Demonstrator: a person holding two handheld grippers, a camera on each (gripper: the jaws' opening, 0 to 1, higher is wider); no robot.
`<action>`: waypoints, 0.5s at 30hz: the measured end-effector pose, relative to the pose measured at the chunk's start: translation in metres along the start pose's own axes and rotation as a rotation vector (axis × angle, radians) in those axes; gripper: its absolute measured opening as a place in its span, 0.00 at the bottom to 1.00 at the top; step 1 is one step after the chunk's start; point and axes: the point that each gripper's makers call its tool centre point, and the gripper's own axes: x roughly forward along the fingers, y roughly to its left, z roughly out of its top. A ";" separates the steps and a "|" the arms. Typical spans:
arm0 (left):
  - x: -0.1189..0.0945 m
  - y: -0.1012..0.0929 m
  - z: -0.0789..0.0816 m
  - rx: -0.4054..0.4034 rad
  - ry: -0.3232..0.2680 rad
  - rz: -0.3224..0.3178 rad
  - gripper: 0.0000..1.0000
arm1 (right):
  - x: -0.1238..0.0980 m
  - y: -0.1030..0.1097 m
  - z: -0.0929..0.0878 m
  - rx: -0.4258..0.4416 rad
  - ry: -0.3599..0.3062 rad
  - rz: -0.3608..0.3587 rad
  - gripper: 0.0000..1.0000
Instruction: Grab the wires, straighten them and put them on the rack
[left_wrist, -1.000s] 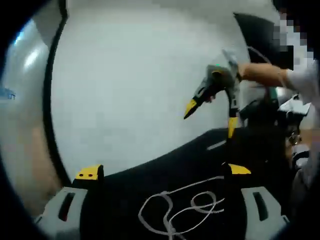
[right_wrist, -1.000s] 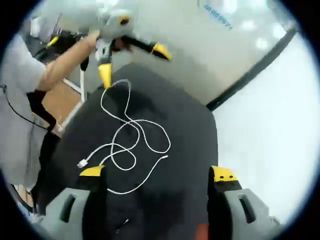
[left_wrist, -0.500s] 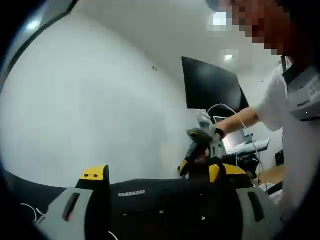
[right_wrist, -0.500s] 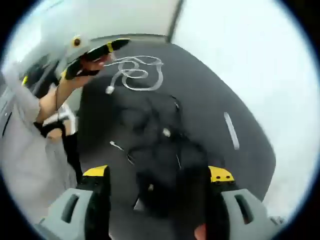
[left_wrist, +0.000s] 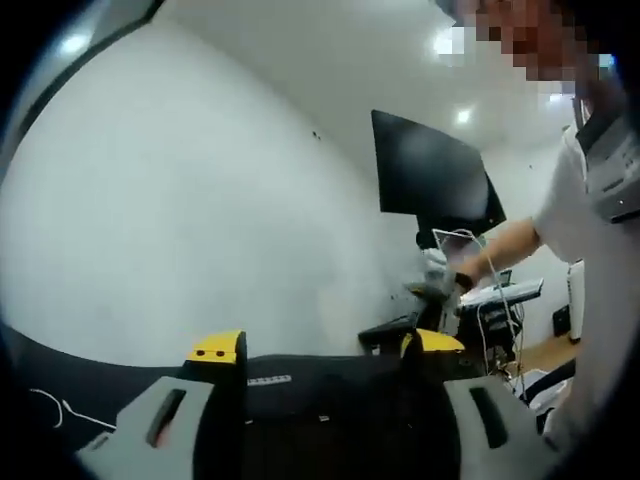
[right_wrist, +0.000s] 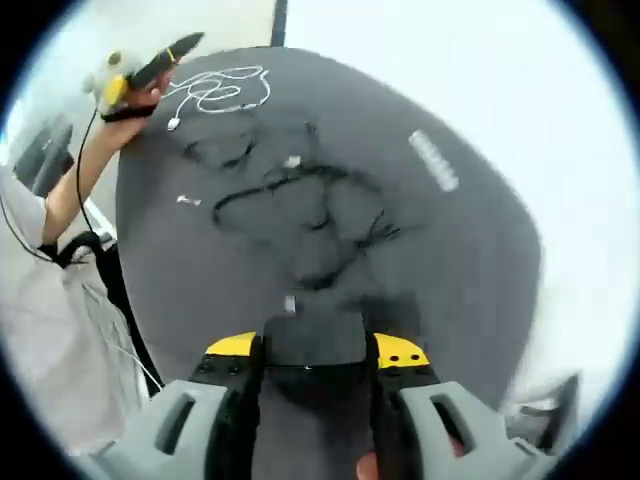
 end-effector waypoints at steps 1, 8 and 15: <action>0.000 0.000 0.000 -0.010 -0.002 -0.003 0.61 | -0.015 -0.014 0.008 0.012 0.000 -0.022 0.39; 0.005 0.008 -0.015 0.012 0.065 0.030 0.59 | -0.118 -0.100 0.050 -0.307 0.090 -0.279 0.39; 0.009 0.001 -0.023 0.054 0.104 0.007 0.59 | -0.062 -0.074 0.006 -0.058 -0.029 -0.146 0.39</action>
